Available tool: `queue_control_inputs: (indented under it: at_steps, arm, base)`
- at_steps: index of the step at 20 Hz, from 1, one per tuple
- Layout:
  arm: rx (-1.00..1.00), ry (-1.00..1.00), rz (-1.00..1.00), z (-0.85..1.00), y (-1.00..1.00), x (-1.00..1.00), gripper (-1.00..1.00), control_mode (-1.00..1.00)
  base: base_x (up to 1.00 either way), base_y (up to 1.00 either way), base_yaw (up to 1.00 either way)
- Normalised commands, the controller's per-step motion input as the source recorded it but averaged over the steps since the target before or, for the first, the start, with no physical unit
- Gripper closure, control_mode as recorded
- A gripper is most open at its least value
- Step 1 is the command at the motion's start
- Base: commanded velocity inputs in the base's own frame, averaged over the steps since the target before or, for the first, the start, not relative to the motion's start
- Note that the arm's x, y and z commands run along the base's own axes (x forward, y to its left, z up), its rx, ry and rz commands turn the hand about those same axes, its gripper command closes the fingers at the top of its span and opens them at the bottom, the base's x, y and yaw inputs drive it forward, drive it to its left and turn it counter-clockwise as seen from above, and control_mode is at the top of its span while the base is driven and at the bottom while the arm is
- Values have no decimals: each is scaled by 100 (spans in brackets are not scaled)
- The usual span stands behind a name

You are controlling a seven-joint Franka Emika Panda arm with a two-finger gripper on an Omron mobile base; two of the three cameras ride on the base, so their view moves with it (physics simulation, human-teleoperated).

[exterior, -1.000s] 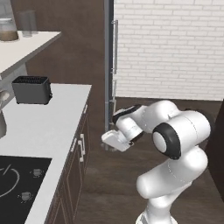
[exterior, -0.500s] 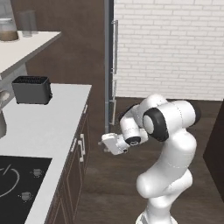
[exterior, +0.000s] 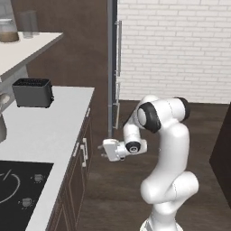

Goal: Take a straw from the drawer in front and place it inside the glass cup on the dining counter.

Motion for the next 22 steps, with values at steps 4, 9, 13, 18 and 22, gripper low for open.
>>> queue_control_inputs:
  at_steps: [4, 9, 13, 18, 22]
  arm:
    - [-6, 21, 0, 0, 68, 49, -100, -100]
    - [-1, 23, 0, -7, 37, 44, -100, -100]
    - [0, 15, 0, -23, 6, 39, -100, -100]
    - [0, 10, 0, -45, 0, 35, -100, -100]
    - [0, 4, 0, -49, 1, 31, -100, -100]
  base:
    - [0, 0, 0]
    - [0, 0, 0]
    - [0, 0, 0]
    - [0, 0, 0]
    - [0, 0, 0]
